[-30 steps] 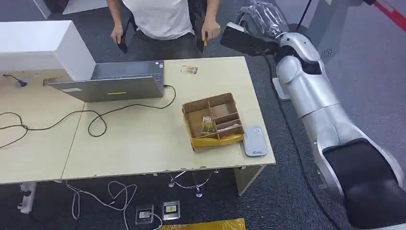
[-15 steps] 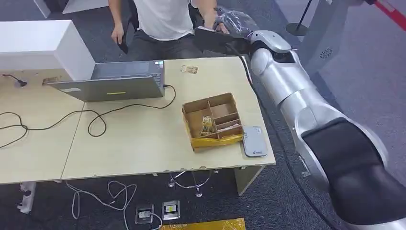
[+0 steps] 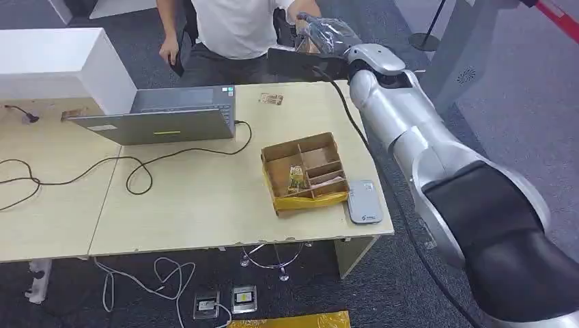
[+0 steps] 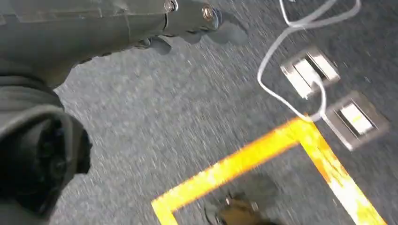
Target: Pass the card to the sensor for recognition and then transmit it.
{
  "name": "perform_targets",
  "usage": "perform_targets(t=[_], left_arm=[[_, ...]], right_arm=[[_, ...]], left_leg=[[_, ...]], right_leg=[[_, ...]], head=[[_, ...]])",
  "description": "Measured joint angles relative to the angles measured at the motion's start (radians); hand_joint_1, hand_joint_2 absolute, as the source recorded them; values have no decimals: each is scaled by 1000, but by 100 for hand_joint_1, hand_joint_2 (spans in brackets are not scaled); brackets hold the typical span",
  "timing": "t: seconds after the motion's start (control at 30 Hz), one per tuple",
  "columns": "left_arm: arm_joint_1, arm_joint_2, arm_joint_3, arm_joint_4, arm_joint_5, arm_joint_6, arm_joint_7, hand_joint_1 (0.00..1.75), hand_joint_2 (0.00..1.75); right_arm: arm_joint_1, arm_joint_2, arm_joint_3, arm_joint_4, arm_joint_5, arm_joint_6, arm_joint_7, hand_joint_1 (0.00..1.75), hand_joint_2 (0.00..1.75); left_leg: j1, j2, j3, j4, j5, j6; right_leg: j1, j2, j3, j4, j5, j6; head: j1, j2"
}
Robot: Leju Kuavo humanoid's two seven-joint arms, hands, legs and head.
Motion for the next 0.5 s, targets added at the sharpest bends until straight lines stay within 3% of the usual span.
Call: perform_targets(t=[0.27,0.3,0.5], left_arm=[[10,-10,2,-1,16,10,-12,0,0],[12,-12,3,-1,21,14,-17,0,0],[23,-27,6,-1,46,40,-29,0,0]], right_arm=[[6,-1,2,25,3,-68,-33,0,175],[6,-1,2,26,1,-86,-45,0,0],[-4,-22,2,27,-52,-160,-94,0,0]], left_leg=[[0,1,1,0,0,0],[0,1,1,0,0,0],[0,1,1,0,0,0]], right_leg=[[0,1,0,0,0,0],[0,1,0,0,0,0],[0,1,0,0,0,0]], head=[[-1,0],[-1,0],[-1,0]])
